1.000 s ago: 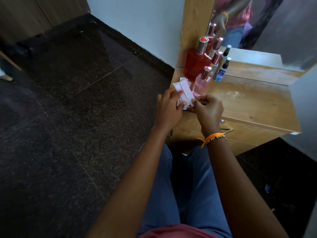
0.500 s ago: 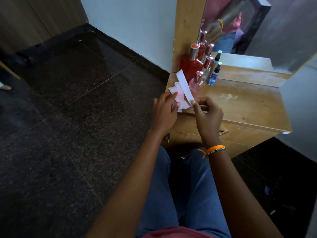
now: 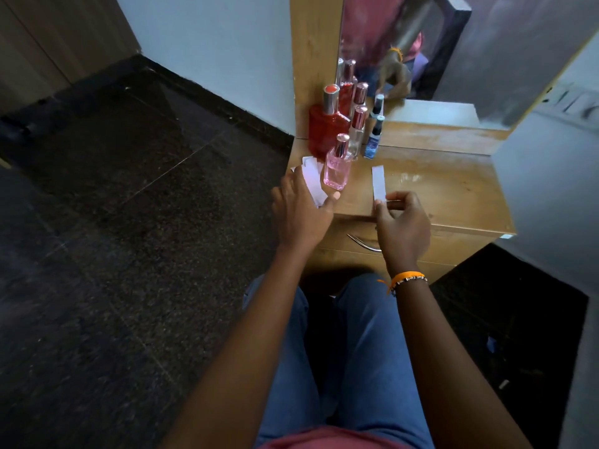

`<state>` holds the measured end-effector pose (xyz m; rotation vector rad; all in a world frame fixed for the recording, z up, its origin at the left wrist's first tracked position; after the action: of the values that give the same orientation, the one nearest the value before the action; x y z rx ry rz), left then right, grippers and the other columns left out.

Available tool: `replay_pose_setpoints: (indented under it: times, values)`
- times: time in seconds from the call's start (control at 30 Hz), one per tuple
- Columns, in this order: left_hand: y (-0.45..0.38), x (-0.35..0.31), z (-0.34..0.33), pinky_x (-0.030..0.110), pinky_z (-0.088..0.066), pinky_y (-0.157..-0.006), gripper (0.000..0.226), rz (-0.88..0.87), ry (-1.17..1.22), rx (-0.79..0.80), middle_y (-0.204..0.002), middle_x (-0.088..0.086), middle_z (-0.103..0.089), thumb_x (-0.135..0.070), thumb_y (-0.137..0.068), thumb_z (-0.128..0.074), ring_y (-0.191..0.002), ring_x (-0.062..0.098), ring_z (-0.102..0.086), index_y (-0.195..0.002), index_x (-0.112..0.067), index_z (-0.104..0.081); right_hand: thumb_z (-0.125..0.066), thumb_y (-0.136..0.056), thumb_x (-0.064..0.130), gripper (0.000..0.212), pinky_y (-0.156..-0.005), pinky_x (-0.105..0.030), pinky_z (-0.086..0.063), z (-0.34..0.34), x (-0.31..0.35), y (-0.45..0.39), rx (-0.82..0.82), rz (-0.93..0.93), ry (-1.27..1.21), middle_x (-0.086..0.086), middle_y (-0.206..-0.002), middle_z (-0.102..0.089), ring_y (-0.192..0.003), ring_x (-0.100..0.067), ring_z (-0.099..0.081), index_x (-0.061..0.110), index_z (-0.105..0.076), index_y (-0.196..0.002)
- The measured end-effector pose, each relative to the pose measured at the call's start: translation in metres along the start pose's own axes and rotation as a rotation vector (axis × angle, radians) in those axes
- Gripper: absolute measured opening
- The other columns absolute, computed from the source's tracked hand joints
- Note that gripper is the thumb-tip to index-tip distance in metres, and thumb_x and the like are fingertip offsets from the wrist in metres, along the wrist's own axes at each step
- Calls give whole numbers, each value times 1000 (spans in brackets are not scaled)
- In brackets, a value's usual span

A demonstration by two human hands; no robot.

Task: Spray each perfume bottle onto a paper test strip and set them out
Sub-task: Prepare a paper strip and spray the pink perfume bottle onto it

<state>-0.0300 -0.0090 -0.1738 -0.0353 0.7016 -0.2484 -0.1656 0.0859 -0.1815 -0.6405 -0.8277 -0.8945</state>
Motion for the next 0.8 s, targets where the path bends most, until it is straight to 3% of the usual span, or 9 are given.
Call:
replay_pose_setpoints:
  times: [0.2, 0.3, 0.43, 0.57, 0.7, 0.8]
  values:
    - [-2, -11, -9, 42, -30, -109, 94, 32, -15, -14, -154, 12, -21, -40, -79, -66, -138, 29, -23, -148, -10, -11, -63, -87, 31, 17, -67, -30, -36, -1, 9, -2, -16, 122, 153, -4, -101, -59, -98, -22, -52, 19, -64, -98]
    - [-3, -12, -11, 44, -30, -112, 91, 30, -11, -6, -154, 13, -20, -32, -80, -66, -140, 30, -22, -148, -9, -9, -64, -87, 26, 15, -69, -25, -31, -3, 17, -4, -17, 212, 100, -5, -102, -57, -98, -21, -50, 17, -64, -99]
    - [-3, -11, -10, 40, -22, -114, 86, -2, 14, 16, -156, 13, -16, -18, -83, -63, -143, 30, -17, -149, -8, -8, -68, -83, 14, 26, -81, -33, -47, -19, 33, -14, 153, 329, -113, -6, -105, -61, -98, -23, -55, 10, -62, -107]
    - [-1, -8, -9, 36, -23, -113, 81, -26, 114, 34, -156, 12, -17, -10, -84, -59, -144, 27, -17, -148, -9, -10, -71, -78, 7, 47, -94, -31, -48, -38, 48, -25, 274, 375, -108, -10, -121, -63, -109, -22, -58, 8, -57, -123]
    - [2, -6, -8, 37, -24, -113, 79, -47, 199, 11, -154, 12, -21, -4, -84, -58, -143, 26, -20, -148, -10, -13, -67, -78, -1, 46, -86, -16, -44, -48, 54, -27, 309, 372, -115, -9, -117, -66, -100, -11, -58, 8, -57, -122]
    - [1, -5, -8, 40, -25, -114, 82, -31, 213, 28, -154, 10, -20, -6, -83, -62, -143, 25, -21, -148, -12, -13, -65, -80, 0, 32, -82, -29, -52, -50, 54, -26, 298, 366, -138, -9, -104, -69, -89, -15, -60, 7, -62, -111]
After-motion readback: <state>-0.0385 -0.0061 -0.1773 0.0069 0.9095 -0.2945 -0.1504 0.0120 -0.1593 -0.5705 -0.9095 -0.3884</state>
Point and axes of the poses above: each hand's wrist, its own y-axis away from the middle knuckle, its own z-axis out of the back of the hand, x = y × z, the point moved 3 cm from there along -y, towards the middle knuckle
